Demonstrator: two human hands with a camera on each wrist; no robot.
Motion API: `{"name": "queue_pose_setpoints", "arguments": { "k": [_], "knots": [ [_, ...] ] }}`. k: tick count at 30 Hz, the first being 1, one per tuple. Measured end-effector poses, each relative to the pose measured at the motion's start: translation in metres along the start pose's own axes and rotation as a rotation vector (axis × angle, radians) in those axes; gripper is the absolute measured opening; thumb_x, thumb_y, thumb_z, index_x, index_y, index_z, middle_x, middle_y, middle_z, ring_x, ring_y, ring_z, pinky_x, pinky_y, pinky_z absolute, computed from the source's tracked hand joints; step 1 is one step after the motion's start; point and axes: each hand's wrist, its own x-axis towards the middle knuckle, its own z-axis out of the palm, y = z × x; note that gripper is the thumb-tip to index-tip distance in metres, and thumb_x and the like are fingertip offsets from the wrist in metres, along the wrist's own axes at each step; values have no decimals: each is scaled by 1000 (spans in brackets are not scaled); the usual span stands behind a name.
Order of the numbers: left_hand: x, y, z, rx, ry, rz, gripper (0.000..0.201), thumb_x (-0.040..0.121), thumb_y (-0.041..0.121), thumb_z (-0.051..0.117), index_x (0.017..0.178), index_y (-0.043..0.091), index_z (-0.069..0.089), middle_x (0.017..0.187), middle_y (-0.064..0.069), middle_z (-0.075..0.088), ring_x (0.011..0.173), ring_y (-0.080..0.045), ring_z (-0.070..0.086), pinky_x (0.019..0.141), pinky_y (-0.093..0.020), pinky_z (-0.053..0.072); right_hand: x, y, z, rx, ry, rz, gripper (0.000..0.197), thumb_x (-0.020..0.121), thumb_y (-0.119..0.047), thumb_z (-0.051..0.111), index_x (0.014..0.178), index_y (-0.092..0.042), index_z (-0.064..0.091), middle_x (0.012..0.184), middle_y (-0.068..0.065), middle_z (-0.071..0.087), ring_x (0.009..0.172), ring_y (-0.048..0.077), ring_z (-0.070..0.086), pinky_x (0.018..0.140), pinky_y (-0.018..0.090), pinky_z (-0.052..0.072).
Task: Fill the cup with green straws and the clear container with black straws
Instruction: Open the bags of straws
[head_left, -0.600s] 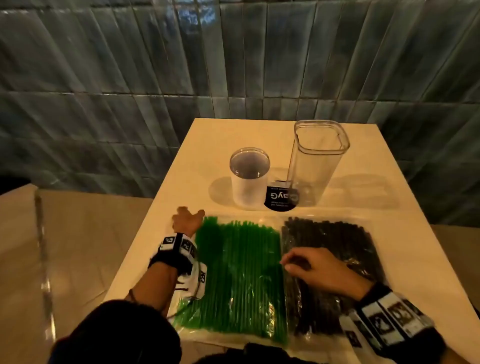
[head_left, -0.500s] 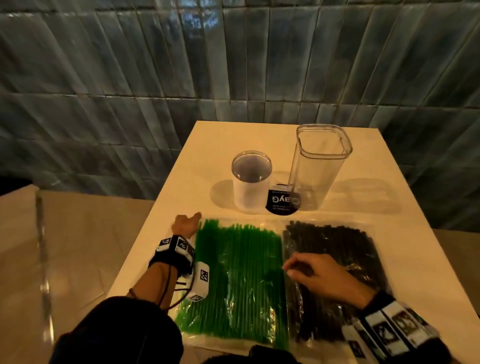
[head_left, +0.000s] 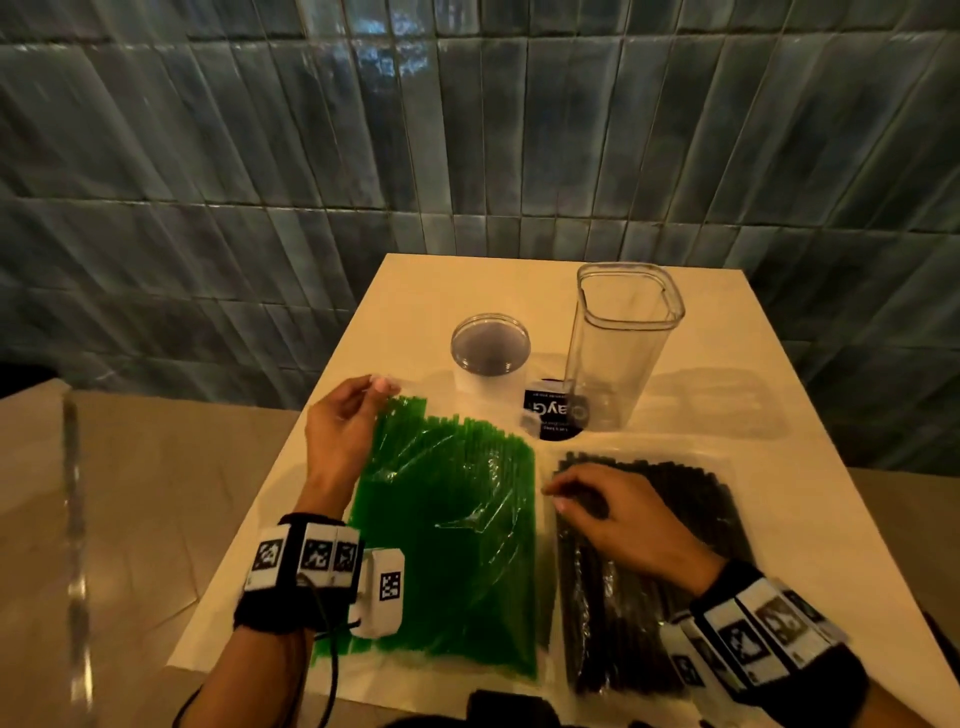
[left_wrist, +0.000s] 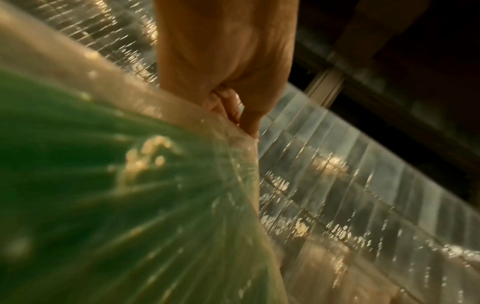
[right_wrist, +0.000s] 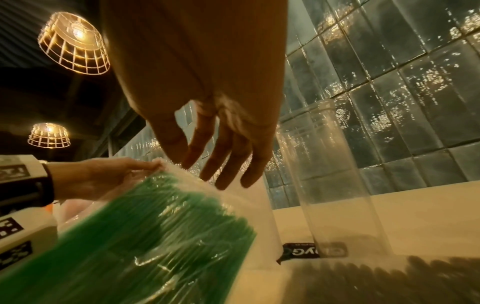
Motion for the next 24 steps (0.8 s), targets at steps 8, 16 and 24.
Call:
{"name": "queue_pose_setpoints", "arguments": {
  "k": [8,16,24],
  "knots": [
    [-34,75,16,-150,-258,37,19,93,20,51,96,15,69,91,2,73,84,-11,69,69,-16,51,25,-56,-15,88,356,-239,30,89,-34,59,119,-35,56,121,-18,53,113,-8,46,97,13,35],
    [-61,89,53,-134,-328,109,15,78,28,66,89,18,70,85,-6,73,84,-23,70,75,-40,57,39,-85,-29,115,471,-186,16,85,-30,65,98,-23,72,91,-9,72,82,-1,63,77,12,49],
    [-57,89,71,-101,-307,84,8,87,10,63,82,16,65,87,-10,70,76,-24,71,67,-32,55,25,-56,-39,-102,461,-172,13,85,-20,66,97,-16,70,89,-9,67,81,2,58,73,5,43]
  ]
}}
